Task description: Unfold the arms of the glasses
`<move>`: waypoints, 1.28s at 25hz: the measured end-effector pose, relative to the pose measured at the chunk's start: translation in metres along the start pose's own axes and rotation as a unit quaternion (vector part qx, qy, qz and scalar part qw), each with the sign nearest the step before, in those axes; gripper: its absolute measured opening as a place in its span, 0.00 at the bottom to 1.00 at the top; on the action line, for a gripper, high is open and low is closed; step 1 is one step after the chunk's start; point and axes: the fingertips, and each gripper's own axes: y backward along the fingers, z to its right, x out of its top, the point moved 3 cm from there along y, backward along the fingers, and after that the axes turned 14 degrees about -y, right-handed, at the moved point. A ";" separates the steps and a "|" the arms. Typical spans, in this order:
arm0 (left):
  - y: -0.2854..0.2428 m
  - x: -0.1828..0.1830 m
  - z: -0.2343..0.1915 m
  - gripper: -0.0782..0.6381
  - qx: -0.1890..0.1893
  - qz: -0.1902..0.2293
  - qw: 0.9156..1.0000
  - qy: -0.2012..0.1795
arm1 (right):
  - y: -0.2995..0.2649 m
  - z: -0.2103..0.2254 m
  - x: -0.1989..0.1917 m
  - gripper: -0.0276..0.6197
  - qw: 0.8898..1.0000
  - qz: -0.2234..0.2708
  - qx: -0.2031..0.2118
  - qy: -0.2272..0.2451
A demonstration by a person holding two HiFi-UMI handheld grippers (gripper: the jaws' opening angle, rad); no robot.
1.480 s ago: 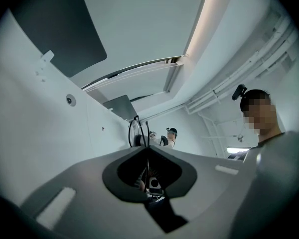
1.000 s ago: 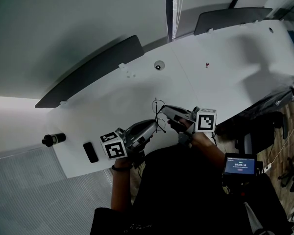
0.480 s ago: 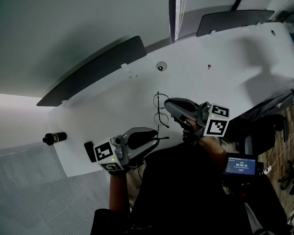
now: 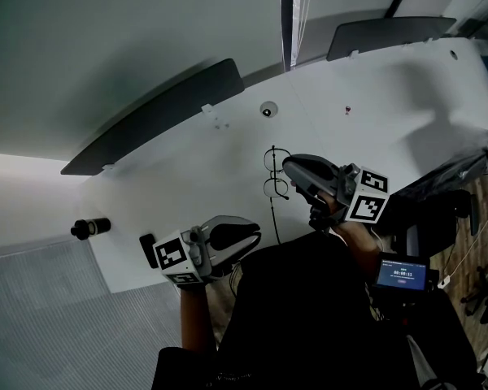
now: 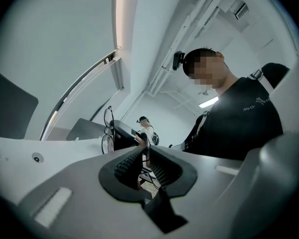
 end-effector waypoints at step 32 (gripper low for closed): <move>-0.012 -0.027 -0.055 0.23 0.128 -0.071 0.986 0.084 | -0.013 -0.010 -0.055 0.07 0.979 -0.119 -0.001 0.165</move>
